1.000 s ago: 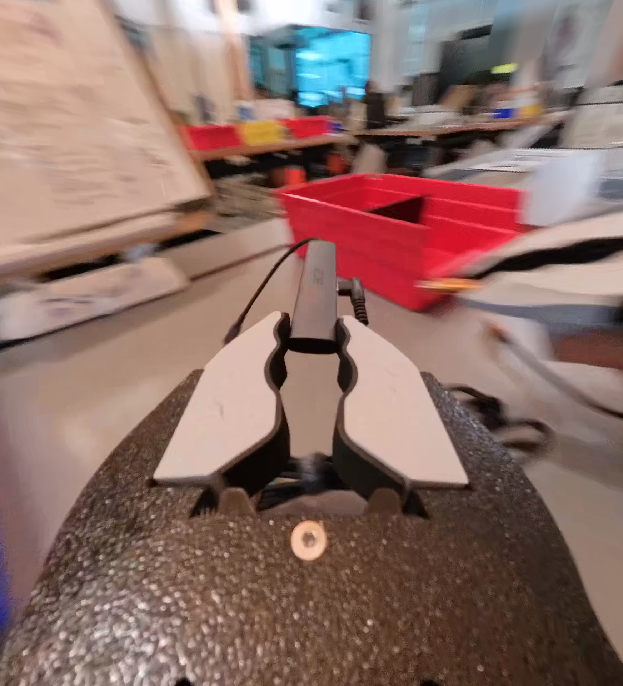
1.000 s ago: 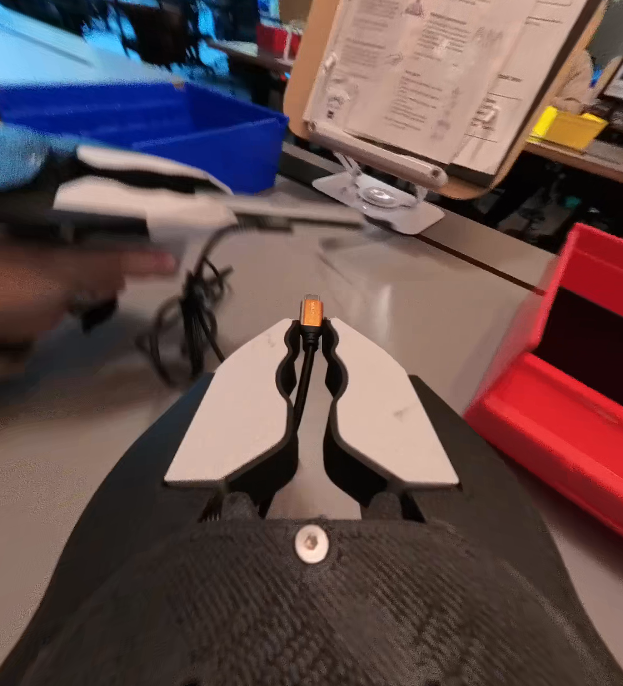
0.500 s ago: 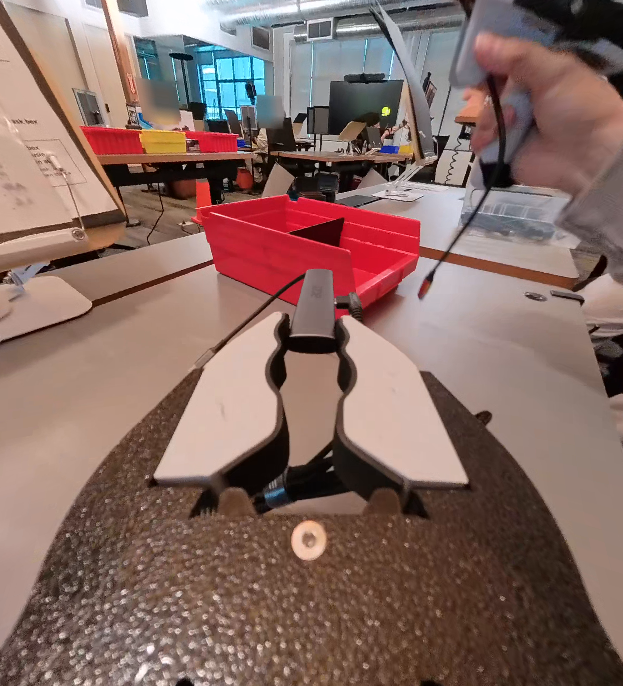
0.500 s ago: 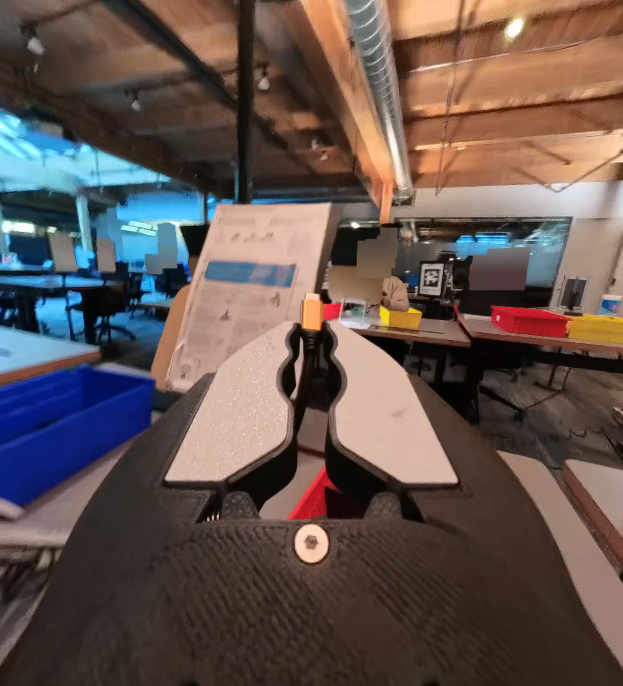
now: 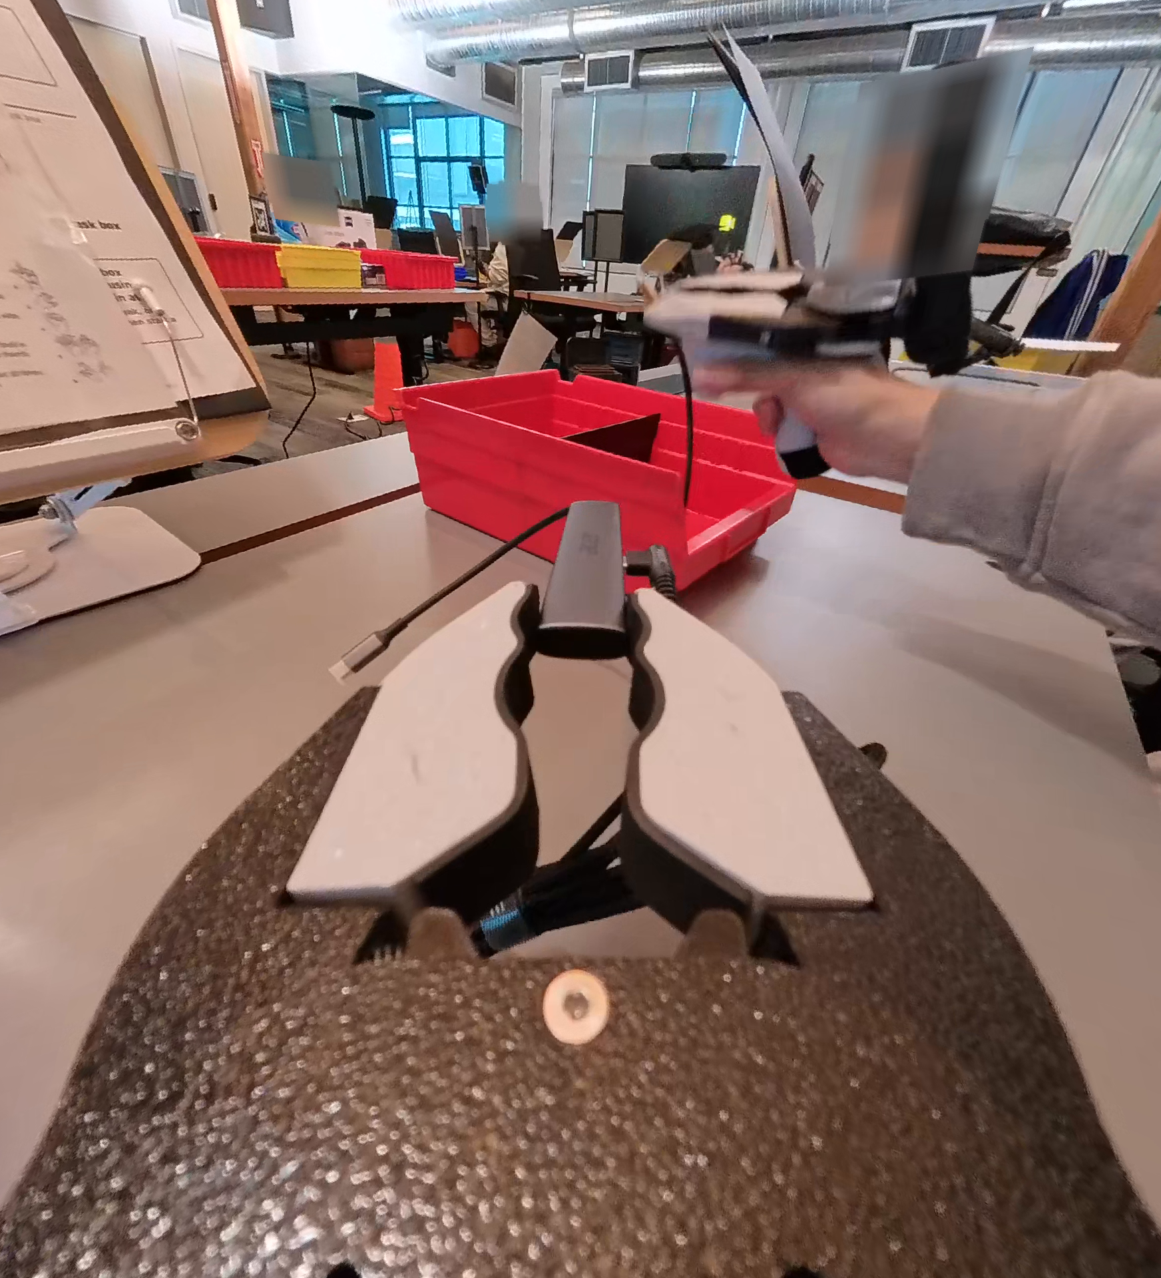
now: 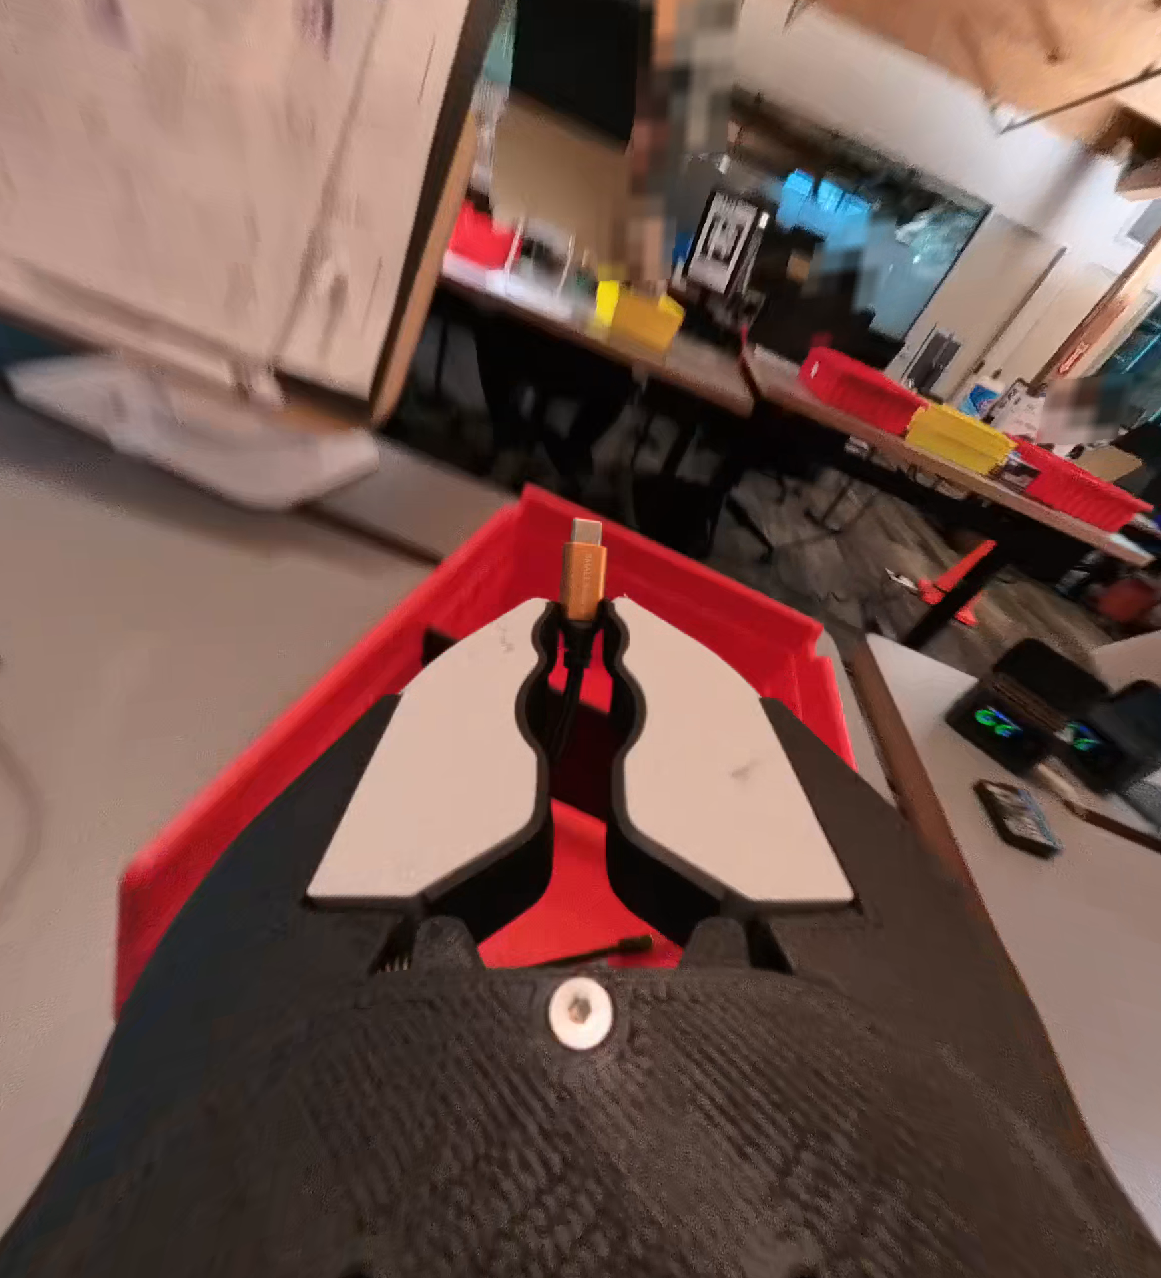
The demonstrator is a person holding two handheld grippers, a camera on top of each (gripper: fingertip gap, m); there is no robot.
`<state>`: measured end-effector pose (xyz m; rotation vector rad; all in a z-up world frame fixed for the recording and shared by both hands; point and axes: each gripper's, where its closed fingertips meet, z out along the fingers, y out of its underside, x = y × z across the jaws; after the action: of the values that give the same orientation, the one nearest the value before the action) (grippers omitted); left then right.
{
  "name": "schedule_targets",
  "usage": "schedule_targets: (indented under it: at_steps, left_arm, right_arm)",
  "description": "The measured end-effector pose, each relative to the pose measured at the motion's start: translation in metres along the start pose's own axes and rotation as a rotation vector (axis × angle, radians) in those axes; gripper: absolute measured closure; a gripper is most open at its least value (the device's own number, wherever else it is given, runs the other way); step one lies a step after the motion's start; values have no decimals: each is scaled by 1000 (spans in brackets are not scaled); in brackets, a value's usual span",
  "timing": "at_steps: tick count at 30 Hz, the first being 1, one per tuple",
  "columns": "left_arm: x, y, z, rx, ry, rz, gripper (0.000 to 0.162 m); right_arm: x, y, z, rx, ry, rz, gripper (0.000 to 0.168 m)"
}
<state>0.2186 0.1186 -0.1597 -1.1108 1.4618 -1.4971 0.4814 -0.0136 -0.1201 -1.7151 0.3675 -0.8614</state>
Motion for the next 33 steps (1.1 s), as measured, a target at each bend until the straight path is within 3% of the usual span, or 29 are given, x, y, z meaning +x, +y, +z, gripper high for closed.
schedule_targets:
  at_steps: [3,6,8,9,11,14,17,21,26,29,33]
  left_arm:
    - [1,2,1,0,9,-14,139]
    - [2,4,3,-4,16,-20,139]
    - [2,6,4,-11,20,-22,139]
    - [2,6,4,-13,18,-20,139]
    - [0,6,3,-11,13,-22,139]
    - [-3,6,2,-8,2,-26,139]
    - [-6,7,2,-2,-14,-22,139]
    - [-7,6,1,3,-41,14,139]
    - [-3,5,2,14,-42,63,139]
    - [2,-2,0,51,-45,118,139]
    - [16,-9,0,97,-17,214,139]
  right_arm:
    - [-33,39,8,-180,-118,-196,156]
    - [-46,76,10,-406,-193,-189,151]
    - [-44,87,7,-486,-196,-135,130]
    - [-38,85,4,-496,-164,-97,129]
    - [-29,71,-4,-445,-119,-7,131]
    - [-46,43,-30,-369,-169,118,116]
    - [-119,-2,-71,-195,-395,220,117]
    - [-199,-43,-110,35,-537,411,126]
    - [-235,-30,-96,-17,-548,584,129]
    - [-250,-43,-95,-2,-716,925,130]
    - [-247,-53,-95,50,-841,1321,149]
